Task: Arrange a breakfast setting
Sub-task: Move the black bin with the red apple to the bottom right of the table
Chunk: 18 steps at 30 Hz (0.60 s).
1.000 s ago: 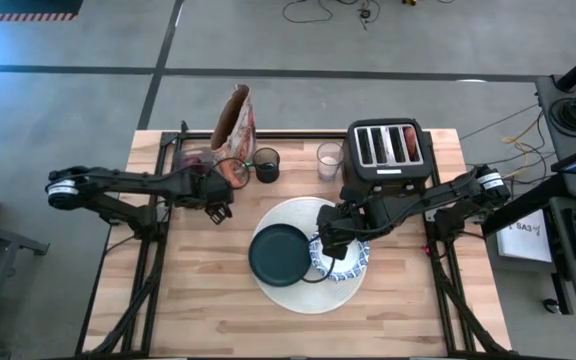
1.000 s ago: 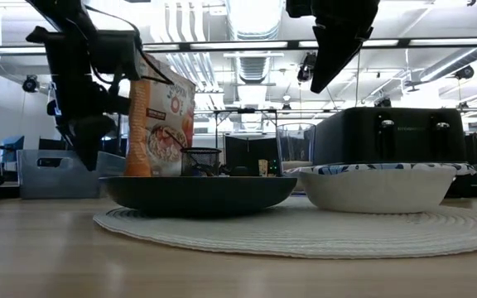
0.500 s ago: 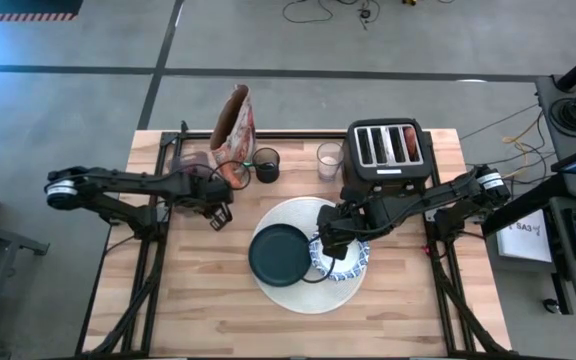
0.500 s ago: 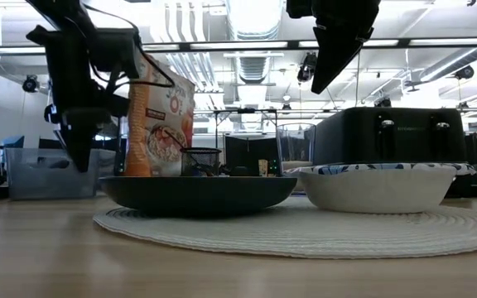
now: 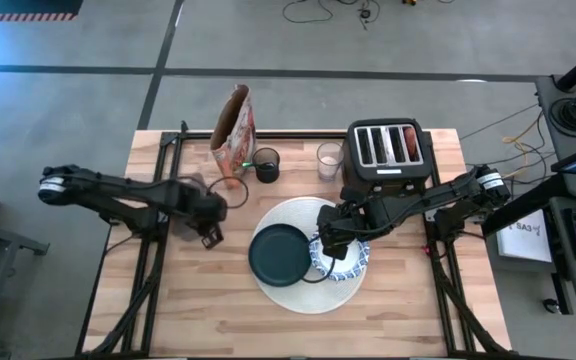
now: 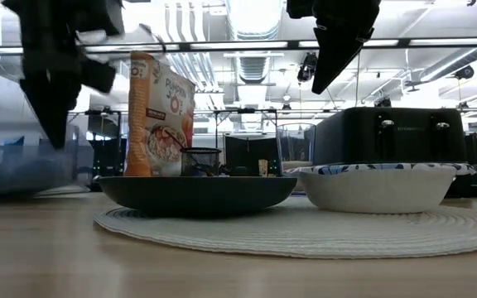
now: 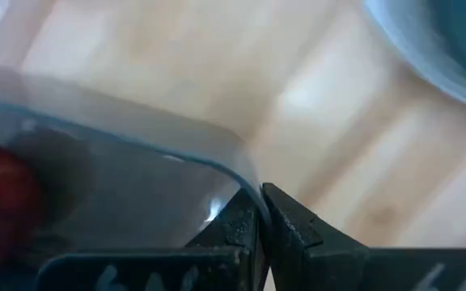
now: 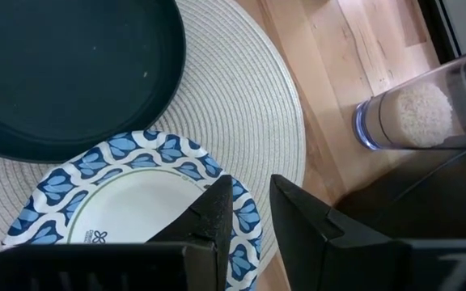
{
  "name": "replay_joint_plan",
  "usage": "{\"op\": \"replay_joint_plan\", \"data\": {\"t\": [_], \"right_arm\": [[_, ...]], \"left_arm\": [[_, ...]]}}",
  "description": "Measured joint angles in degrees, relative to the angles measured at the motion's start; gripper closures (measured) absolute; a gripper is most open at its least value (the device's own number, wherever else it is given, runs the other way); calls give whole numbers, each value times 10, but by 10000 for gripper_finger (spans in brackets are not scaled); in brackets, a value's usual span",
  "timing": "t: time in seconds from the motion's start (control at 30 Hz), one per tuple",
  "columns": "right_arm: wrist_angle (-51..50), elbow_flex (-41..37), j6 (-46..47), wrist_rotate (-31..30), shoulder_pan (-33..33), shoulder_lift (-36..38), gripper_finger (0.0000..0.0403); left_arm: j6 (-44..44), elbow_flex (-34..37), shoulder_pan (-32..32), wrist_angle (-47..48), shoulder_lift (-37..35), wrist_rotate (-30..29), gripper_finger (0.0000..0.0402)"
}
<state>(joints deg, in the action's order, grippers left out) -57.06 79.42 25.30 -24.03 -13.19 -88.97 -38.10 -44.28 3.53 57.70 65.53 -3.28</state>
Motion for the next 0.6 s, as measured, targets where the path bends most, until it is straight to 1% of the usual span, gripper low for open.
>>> {"op": "replay_joint_plan", "data": {"t": [0.2, 0.3, 0.37, 0.47, 0.6], "right_arm": [[0, 0, 0, 0, 0, 0, 324], [0, 0, 0, 0, 0, 0, 328], [0, 0, -10, 0, 0, 0, 332], [1, 0, -53, 1, 0, 0, 335], [7, 0, -120, 3, 0, 0, 335]], "left_arm": [[-29, -60, 128, 5, 1, 6, 401], [-29, -87, 188, 6, 15, -3, 401], [-13, -103, 229, 9, 24, -4, 401], [29, -126, 287, 8, 44, -6, 401], [39, -160, 336, 23, 76, -23, 402]]}}
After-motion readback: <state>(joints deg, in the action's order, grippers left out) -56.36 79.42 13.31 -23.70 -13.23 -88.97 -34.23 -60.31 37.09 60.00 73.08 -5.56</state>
